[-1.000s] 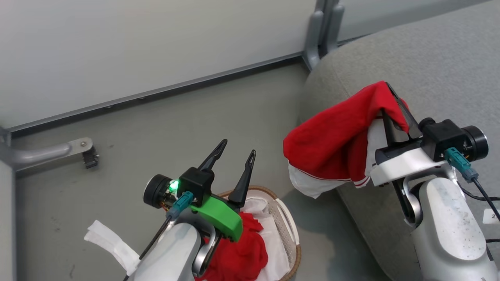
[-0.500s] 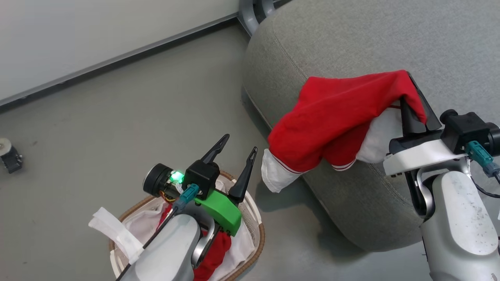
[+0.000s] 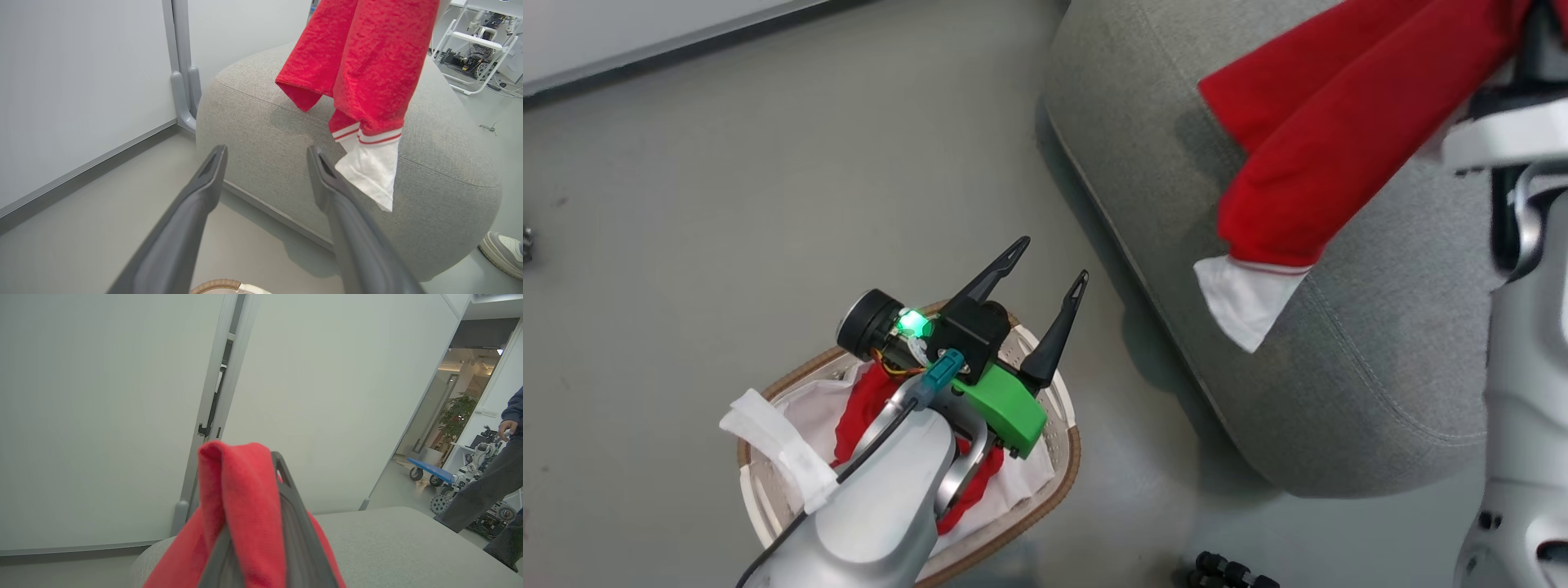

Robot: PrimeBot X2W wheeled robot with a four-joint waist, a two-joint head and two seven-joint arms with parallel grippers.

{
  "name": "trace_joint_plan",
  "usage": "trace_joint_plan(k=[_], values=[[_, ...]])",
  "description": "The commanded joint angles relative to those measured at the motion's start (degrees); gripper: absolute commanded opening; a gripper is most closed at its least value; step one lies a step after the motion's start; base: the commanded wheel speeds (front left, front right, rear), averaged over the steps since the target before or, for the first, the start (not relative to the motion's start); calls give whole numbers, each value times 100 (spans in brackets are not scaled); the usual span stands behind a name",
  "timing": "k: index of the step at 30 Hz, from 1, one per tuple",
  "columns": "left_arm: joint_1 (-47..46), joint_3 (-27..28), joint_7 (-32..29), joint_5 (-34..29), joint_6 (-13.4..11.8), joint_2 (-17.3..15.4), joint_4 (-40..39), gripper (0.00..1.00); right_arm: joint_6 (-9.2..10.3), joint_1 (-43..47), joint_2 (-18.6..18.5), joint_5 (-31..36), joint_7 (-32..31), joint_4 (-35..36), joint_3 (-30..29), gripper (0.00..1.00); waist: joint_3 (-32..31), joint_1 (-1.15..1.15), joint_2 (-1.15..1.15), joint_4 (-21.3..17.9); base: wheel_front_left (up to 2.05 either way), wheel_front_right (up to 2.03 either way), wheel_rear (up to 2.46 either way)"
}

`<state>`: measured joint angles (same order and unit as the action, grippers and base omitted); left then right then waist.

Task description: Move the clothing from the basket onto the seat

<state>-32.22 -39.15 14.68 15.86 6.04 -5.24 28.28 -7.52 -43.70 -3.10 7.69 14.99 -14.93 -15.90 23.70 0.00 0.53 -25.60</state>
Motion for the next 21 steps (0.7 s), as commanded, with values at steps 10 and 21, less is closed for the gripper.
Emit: trace_joint_plan(k=[10, 21], values=[[-476, -163, -236, -212, -39, -104, -436, 100, 6, -1973, -1464, 544, 29, -846, -970, 0, 1185, 0, -53, 1001, 0, 0, 0], [-653, -170, -378, -323, -187, -287, -846, 100, 6, -2296, -1921, 756, 28, -1839, -1574, 0, 1903, 0, -53, 1443, 0, 0, 0]])
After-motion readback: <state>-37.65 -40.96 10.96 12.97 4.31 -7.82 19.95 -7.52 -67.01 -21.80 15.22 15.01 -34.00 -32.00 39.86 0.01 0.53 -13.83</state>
